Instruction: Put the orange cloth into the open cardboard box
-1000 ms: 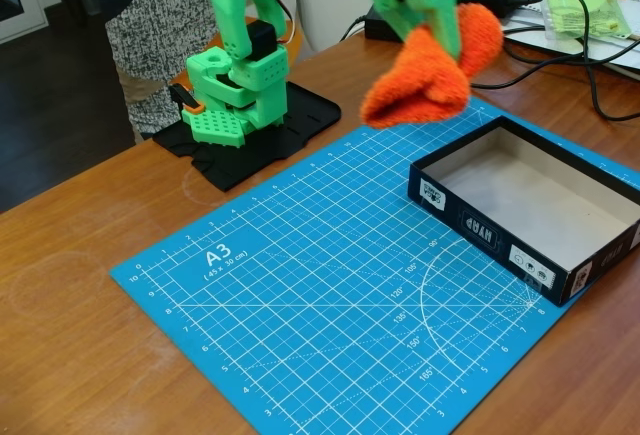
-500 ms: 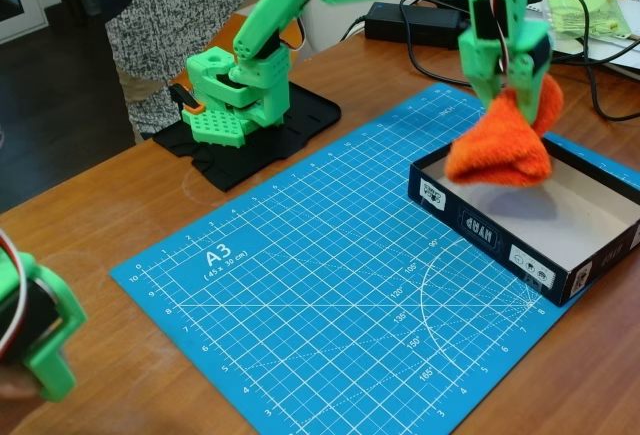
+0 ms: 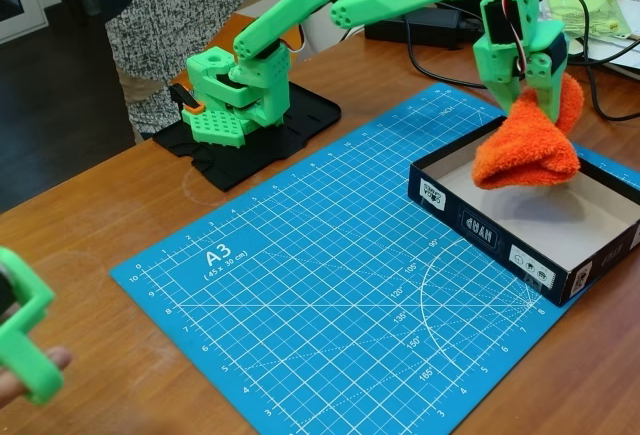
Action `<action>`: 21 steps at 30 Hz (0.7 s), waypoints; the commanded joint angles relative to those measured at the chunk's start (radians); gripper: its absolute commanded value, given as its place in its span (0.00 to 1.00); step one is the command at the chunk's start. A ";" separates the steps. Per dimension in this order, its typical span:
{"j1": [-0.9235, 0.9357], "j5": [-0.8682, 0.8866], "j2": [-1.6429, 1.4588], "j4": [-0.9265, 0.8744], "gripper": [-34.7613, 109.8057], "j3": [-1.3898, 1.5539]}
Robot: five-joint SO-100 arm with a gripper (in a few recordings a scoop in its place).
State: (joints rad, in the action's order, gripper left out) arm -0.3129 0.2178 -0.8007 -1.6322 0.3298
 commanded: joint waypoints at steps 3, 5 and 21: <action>0.043 -0.014 -0.118 -0.023 0.47 0.015; 0.054 -0.015 -0.132 -0.023 0.47 0.025; -0.008 -0.017 -0.805 -0.023 0.28 0.502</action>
State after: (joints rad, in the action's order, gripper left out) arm -0.2746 0.1825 -1.2763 -1.6322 0.6489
